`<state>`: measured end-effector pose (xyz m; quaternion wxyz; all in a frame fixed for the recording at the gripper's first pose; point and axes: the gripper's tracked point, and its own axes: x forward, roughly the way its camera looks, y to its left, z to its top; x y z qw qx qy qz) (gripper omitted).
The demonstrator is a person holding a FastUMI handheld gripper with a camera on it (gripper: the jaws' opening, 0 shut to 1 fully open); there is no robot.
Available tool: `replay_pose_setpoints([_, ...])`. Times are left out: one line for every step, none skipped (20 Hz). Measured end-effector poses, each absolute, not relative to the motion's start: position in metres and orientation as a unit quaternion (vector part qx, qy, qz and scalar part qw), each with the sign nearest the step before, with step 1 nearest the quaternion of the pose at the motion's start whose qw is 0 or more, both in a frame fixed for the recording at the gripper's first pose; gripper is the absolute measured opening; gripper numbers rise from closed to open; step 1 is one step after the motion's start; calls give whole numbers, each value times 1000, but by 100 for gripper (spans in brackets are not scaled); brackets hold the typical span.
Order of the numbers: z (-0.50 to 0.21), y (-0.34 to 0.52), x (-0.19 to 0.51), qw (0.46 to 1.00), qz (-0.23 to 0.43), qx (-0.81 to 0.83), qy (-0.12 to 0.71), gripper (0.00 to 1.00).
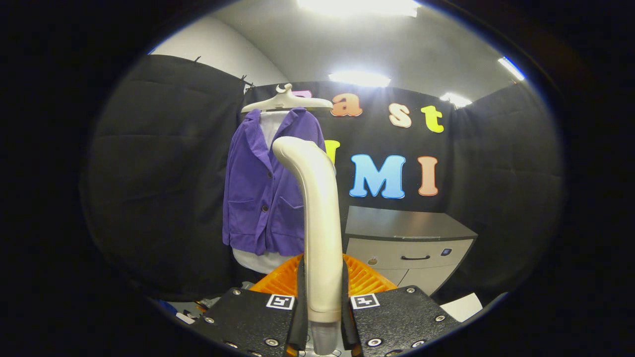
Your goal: Iron the clothes twice with a garment steamer, once on the left side and once on the right side.
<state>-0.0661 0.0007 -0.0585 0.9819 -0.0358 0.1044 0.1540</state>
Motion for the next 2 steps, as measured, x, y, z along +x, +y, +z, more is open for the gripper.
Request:
replay_pose_setpoints([-58, 0, -65, 982, 153, -36, 104, 27])
replay_pose_setpoints([-57, 0, -64, 982, 152, -36, 104, 27])
